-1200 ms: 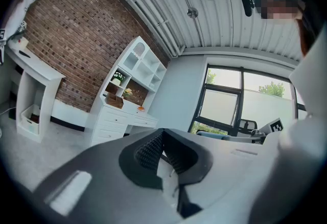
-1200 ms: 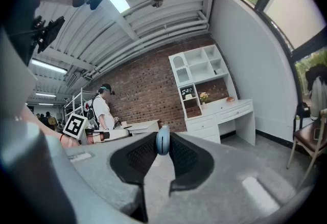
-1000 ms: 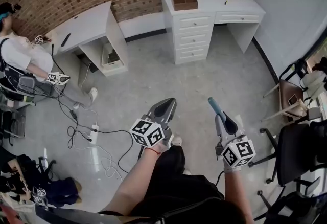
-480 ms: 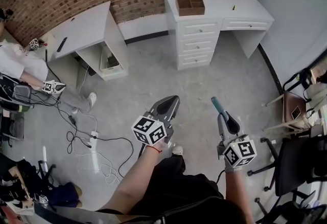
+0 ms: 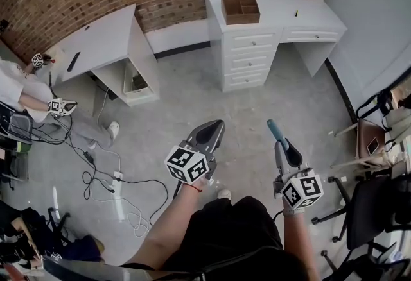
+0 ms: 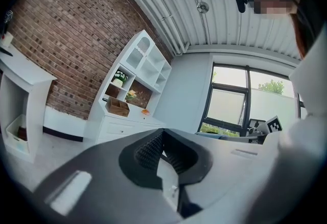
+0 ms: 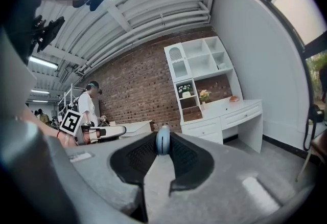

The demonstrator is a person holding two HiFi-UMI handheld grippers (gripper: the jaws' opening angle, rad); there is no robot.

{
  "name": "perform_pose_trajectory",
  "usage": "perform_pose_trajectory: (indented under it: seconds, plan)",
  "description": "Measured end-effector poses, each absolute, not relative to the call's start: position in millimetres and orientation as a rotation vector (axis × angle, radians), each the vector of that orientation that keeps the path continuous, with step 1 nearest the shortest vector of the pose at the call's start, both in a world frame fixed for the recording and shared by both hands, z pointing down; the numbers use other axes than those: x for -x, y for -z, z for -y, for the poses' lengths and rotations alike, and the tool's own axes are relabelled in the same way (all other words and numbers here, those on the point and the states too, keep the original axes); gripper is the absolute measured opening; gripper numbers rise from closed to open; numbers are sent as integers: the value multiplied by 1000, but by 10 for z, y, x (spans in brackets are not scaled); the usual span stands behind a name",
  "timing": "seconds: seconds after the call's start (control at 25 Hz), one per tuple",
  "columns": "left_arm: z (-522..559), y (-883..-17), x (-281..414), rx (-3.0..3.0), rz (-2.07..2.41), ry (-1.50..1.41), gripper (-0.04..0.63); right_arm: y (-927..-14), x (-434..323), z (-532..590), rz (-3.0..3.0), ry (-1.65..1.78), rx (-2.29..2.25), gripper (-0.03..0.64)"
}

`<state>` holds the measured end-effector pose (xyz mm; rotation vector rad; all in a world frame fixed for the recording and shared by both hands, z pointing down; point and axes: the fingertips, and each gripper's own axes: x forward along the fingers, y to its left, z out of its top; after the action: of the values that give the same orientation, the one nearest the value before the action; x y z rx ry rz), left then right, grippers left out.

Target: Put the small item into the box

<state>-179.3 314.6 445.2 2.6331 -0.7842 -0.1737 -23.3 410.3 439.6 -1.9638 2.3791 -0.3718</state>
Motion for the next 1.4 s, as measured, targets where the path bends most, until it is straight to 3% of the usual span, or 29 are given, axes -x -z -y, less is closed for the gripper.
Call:
perform_pose_trajectory:
  seconds: [0.76,1.4]
  plan:
    - [-2176,-4488,1666,-2616,881,170,2,-4495,-94,-3008,-2378,413,1910,69]
    - [-972,-4522,1028,-2565,908,142,2,-4523,-803,-1797,-2383,475,1904,69]
